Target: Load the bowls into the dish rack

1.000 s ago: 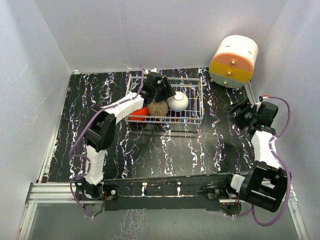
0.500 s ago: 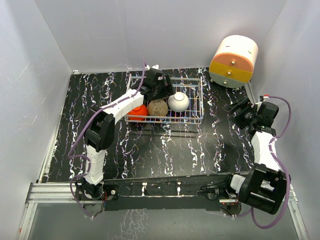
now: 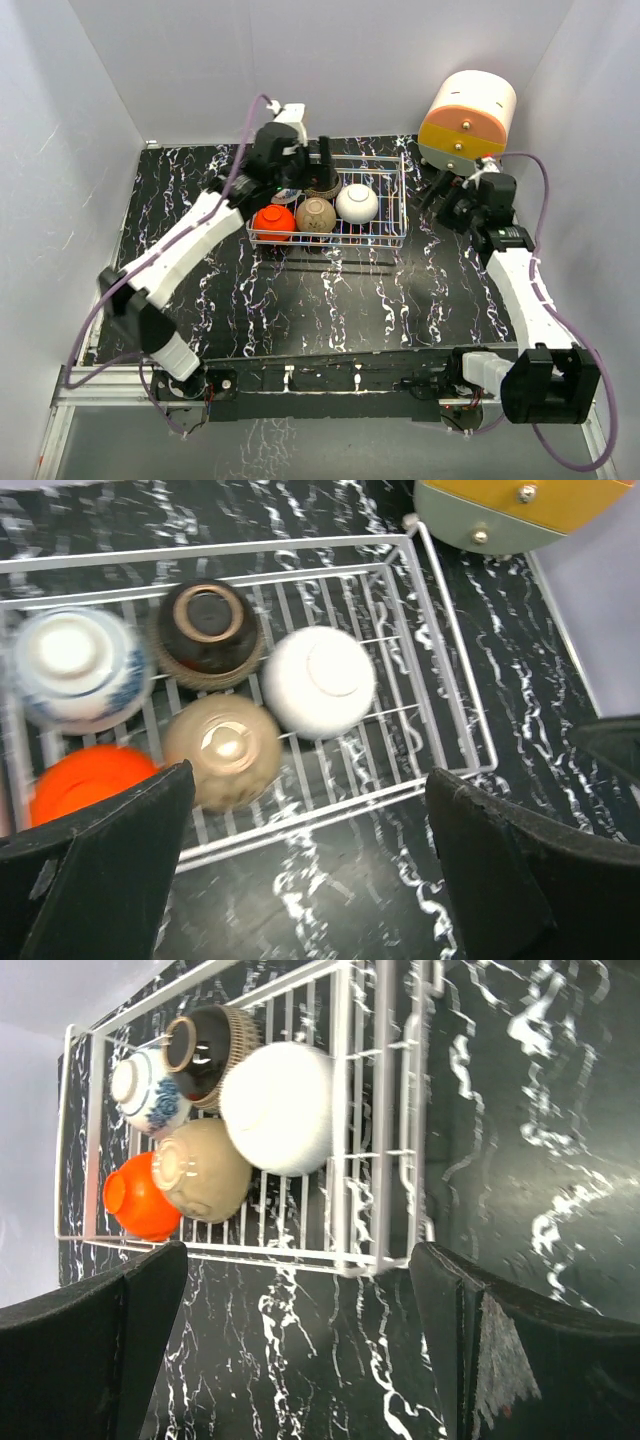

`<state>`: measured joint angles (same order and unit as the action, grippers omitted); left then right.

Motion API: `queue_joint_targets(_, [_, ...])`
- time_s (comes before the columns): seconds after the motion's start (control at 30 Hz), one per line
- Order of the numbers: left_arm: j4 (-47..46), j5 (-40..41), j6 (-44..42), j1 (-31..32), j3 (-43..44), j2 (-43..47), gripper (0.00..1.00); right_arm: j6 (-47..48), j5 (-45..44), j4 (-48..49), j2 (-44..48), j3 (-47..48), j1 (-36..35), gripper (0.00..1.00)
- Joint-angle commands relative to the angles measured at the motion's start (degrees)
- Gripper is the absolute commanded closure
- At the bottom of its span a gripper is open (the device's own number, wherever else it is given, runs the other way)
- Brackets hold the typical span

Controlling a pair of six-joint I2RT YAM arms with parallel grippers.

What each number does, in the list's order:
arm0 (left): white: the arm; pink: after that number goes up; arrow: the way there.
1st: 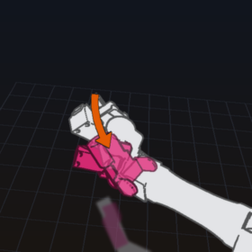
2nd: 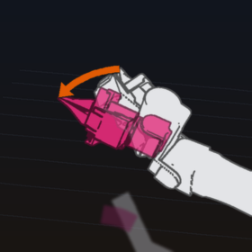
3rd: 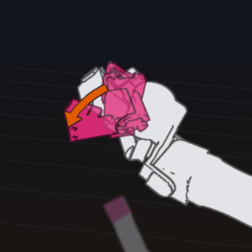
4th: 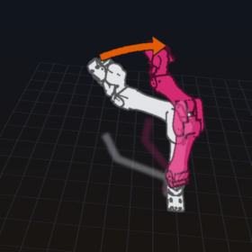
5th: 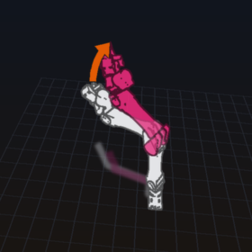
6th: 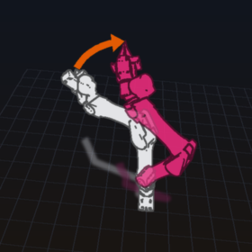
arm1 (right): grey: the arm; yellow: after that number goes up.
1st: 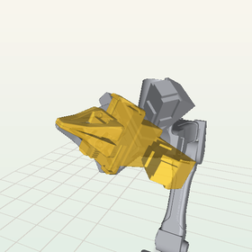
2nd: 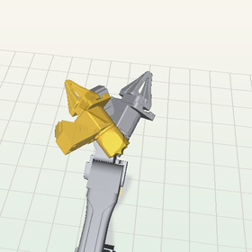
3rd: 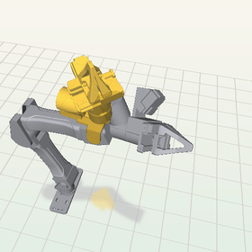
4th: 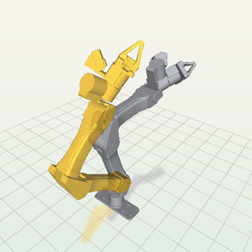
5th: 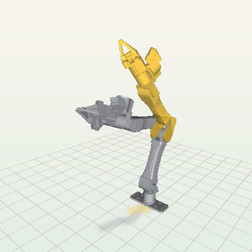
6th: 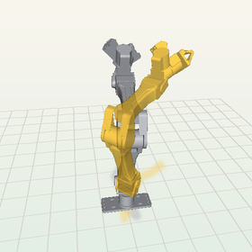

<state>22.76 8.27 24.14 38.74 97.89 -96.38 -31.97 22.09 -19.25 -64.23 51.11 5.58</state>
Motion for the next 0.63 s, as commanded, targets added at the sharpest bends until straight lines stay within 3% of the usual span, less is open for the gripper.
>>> queue_joint_targets(0.0, [7.4,9.5,-7.6,-0.4,-6.0,12.6,0.03,3.1,-12.2,-3.6,-1.8,9.2,-10.2,0.02])
queue_joint_targets(0.13, [12.5,16.4,-9.2,-0.4,-12.9,23.0,0.03,4.1,-15.5,-7.2,-5.7,14.9,-18.0,0.02])
queue_joint_targets(0.33, [12.9,19.3,-7.9,-0.4,-24.1,35.9,0.03,4.2,-21.9,-6.0,-7.2,15.9,-29.8,0.02])
queue_joint_targets(0.6, [14.3,22.2,-6.1,-0.4,-30.9,41.7,0.03,3.8,-27.8,-7.4,-9.2,16.3,-35.5,0.02])
